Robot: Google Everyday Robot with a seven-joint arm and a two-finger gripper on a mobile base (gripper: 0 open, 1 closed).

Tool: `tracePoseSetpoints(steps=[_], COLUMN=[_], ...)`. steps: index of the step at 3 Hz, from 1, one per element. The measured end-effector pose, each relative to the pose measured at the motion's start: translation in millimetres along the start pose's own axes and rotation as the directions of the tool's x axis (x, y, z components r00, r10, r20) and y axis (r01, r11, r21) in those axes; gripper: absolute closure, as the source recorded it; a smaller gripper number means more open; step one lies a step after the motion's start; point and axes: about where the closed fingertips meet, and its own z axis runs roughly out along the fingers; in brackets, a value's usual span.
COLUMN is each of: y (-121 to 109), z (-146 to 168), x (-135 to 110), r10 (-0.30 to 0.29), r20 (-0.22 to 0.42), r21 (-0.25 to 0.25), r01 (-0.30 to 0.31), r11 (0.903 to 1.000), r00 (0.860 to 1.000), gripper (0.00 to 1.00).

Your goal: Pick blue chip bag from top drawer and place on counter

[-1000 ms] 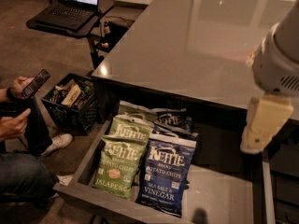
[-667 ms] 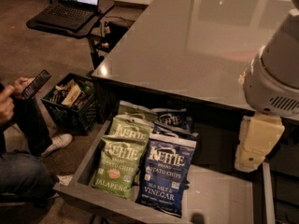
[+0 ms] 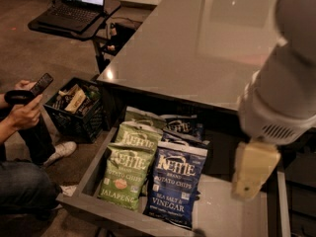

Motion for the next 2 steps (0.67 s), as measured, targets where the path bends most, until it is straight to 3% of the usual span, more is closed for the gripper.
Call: tracePoseSetpoints(steps=[2], y=[38], z=[50], x=[-47], r10=[-0.062], r20=[-0.004], r21=[-0.078], r01=[0.061], r11=[0.9951], r00=[0.998], gripper=[0.00])
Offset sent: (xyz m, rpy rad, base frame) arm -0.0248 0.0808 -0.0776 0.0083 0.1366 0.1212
